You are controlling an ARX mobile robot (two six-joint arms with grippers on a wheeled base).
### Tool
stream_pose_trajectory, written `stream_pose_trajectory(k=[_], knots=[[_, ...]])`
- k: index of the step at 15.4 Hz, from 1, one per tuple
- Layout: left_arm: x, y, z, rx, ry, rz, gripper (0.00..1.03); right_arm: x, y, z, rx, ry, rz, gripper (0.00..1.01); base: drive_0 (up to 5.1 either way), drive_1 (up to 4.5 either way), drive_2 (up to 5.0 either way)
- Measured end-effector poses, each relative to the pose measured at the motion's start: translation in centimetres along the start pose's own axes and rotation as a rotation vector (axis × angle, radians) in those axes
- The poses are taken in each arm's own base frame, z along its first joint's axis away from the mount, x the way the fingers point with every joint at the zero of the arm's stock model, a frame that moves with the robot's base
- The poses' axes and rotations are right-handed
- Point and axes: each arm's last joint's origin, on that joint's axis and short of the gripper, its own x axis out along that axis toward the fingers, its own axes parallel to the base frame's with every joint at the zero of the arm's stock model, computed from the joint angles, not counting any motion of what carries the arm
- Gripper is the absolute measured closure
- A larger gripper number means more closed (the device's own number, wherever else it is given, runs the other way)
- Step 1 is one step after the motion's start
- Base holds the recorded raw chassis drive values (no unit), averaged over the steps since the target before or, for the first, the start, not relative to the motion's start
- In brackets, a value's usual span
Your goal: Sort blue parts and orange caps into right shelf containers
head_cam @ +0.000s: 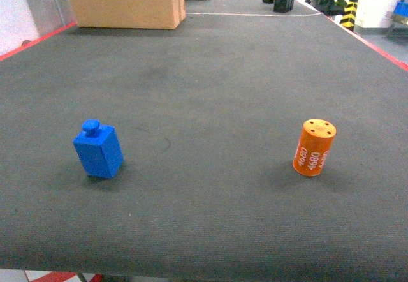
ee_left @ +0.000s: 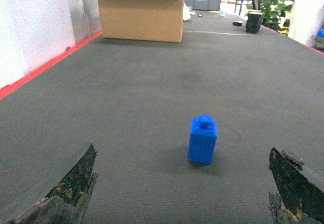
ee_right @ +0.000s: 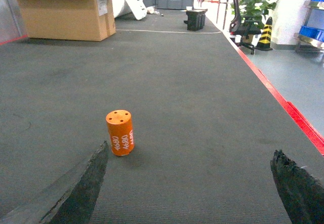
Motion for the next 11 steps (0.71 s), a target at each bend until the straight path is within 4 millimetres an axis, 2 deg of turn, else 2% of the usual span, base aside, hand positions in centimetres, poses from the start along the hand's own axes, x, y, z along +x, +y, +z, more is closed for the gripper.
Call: stream_pose_trajectory(k=[11], knots=[[0.0, 0.0, 0.0, 0.0, 0.0, 0.0, 0.05, 0.0, 0.0, 0.0, 0.0, 0.0, 0.0, 0.03, 0.0, 0.0, 0.0]])
